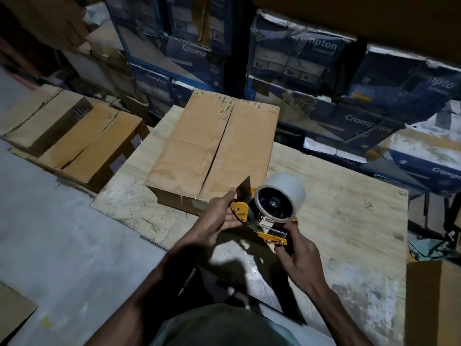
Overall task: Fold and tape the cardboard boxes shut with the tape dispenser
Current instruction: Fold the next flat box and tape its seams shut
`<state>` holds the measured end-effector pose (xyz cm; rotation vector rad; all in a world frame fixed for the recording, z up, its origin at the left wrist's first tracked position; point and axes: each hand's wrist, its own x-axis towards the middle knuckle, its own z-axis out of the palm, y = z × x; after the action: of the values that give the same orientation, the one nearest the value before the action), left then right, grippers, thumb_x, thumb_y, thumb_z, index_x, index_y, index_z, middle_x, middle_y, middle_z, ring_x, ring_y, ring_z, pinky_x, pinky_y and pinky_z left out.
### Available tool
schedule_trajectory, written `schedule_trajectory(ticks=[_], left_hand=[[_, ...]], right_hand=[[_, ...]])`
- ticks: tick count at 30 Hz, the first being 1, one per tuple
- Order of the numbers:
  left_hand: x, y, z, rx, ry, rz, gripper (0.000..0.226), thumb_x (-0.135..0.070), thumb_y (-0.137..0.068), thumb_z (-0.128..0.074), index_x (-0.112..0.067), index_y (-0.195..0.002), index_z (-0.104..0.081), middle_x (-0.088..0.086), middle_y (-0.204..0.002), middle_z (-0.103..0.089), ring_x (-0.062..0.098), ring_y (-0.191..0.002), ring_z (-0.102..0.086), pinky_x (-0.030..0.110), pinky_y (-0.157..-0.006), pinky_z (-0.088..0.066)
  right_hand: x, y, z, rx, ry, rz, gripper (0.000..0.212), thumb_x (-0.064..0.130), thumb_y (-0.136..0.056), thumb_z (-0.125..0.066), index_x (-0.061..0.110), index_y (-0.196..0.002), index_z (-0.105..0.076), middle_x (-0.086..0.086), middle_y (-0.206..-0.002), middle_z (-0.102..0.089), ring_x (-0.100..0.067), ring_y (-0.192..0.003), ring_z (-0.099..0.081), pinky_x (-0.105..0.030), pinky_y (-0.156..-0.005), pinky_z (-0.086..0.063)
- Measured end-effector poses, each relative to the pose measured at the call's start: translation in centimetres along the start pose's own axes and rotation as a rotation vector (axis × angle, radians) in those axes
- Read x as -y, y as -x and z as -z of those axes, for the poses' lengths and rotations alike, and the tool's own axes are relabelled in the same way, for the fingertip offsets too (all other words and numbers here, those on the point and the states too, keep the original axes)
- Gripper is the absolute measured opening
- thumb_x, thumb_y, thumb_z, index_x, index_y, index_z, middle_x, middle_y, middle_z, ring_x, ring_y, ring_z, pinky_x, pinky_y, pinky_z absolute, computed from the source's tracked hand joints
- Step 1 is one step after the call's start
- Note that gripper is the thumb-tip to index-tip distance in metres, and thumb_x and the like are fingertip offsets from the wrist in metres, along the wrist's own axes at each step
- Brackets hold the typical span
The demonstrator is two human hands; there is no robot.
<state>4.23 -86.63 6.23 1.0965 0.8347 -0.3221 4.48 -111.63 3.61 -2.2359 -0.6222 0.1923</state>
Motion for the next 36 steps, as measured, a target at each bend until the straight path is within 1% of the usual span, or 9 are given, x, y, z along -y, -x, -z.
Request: schedule_trajectory(ticks=[2, 7, 12, 18, 20, 22, 26, 32, 36], left_hand=[[-0.2, 0.5, 1.2, 0.023, 0.083, 0.038, 0.047, -0.047, -0.106, -0.052, -0.005, -0.121, -0.067, 0.016, -0.097, -0.079, 0.023, -0.085, -0.078, 0.032, -0.071, -0.062], [0.2, 0.8, 4.8, 0.008, 0.314, 0.119, 0.026, -0.011, -0.103, -0.059, 0.006, -0.122, -0.063, 0.024, -0.098, -0.077, 0.026, -0.083, -0.077, 0.033, -0.071, -0.065], [0.5, 0.5, 8.1, 0.012, 0.280, 0.121, 0.025, 0.013, -0.100, -0.047, 0.002, -0.115, -0.064, 0.021, -0.091, -0.077, 0.024, -0.076, -0.077, 0.028, -0.063, -0.063], [-0.9, 0.5, 12.7, 0.009, 0.222, 0.192, 0.017, 0.016, -0.101, -0.044, 0.013, -0.100, -0.060, 0.024, -0.076, -0.074, 0.026, -0.063, -0.076, 0.032, -0.058, -0.064], [-1.3, 1.0, 13.6, 0.016, 0.237, 0.192, 0.019, 0.015, -0.102, -0.044, 0.011, -0.095, -0.061, 0.022, -0.073, -0.074, 0.023, -0.060, -0.076, 0.030, -0.056, -0.063], [-1.3, 1.1, 14.5, 0.006, 0.276, 0.169, 0.019, 0.012, -0.103, -0.046, 0.009, -0.094, -0.063, 0.020, -0.074, -0.075, 0.021, -0.061, -0.076, 0.027, -0.054, -0.061], [-1.1, 0.8, 15.9, -0.054, 0.395, 0.152, 0.013, 0.006, -0.104, -0.051, 0.009, -0.101, -0.063, 0.021, -0.075, -0.075, 0.022, -0.061, -0.076, 0.027, -0.051, -0.060], [-1.0, -0.4, 17.9, -0.147, 0.452, 0.033, 0.013, 0.011, -0.100, -0.054, 0.008, -0.102, -0.066, 0.017, -0.079, -0.076, 0.018, -0.066, -0.075, 0.021, -0.056, -0.059], [-1.8, -1.2, 18.9, -0.264, 0.331, -0.066, 0.017, 0.014, -0.098, -0.054, 0.009, -0.106, -0.068, 0.020, -0.092, -0.072, 0.019, -0.074, -0.071, 0.020, -0.056, -0.059]], right_hand=[[1.0, -0.6, -0.3, 0.008, 0.034, 0.038, 0.048, 0.036, -0.089, -0.052, 0.035, -0.137, -0.046, 0.031, -0.071, -0.050, 0.003, -0.059, -0.048, -0.011, -0.055, -0.033], [2.9, -1.9, -2.1, 0.017, 0.040, 0.097, 0.048, 0.036, -0.089, -0.053, 0.037, -0.137, -0.045, 0.033, -0.073, -0.051, 0.001, -0.060, -0.049, -0.014, -0.055, -0.035], [5.2, -3.2, -4.2, 0.050, 0.067, 0.145, 0.046, 0.036, -0.089, -0.052, 0.038, -0.135, -0.045, 0.031, -0.074, -0.053, -0.009, -0.057, -0.046, -0.017, -0.053, -0.035], [7.3, -4.8, -5.8, 0.111, 0.123, 0.194, 0.047, 0.035, -0.091, -0.052, 0.034, -0.138, -0.049, 0.039, -0.075, -0.048, 0.001, -0.057, -0.045, -0.009, -0.054, -0.032], [7.9, -5.5, -6.3, 0.127, 0.123, 0.216, 0.045, 0.034, -0.091, -0.053, 0.032, -0.136, -0.051, 0.035, -0.077, -0.048, 0.007, -0.059, -0.045, -0.006, -0.055, -0.030], [8.6, -6.2, -6.8, 0.130, 0.139, 0.250, 0.045, 0.032, -0.089, -0.054, 0.029, -0.133, -0.052, 0.027, -0.084, -0.051, 0.001, -0.060, -0.041, -0.007, -0.056, -0.030], [8.9, -7.6, -7.8, 0.129, 0.166, 0.312, 0.045, 0.031, -0.088, -0.055, 0.026, -0.133, -0.053, 0.006, -0.086, -0.068, -0.001, -0.064, -0.038, -0.009, -0.057, -0.029], [9.7, -9.2, -8.7, 0.145, 0.159, 0.352, 0.047, 0.030, -0.089, -0.056, 0.028, -0.135, -0.051, 0.006, -0.097, -0.073, 0.001, -0.064, -0.044, -0.007, -0.059, -0.030], [10.8, -11.0, -9.2, 0.183, 0.202, 0.409, 0.045, 0.031, -0.090, -0.055, 0.032, -0.134, -0.050, 0.005, -0.108, -0.075, -0.009, -0.070, -0.063, -0.021, -0.060, -0.043]])
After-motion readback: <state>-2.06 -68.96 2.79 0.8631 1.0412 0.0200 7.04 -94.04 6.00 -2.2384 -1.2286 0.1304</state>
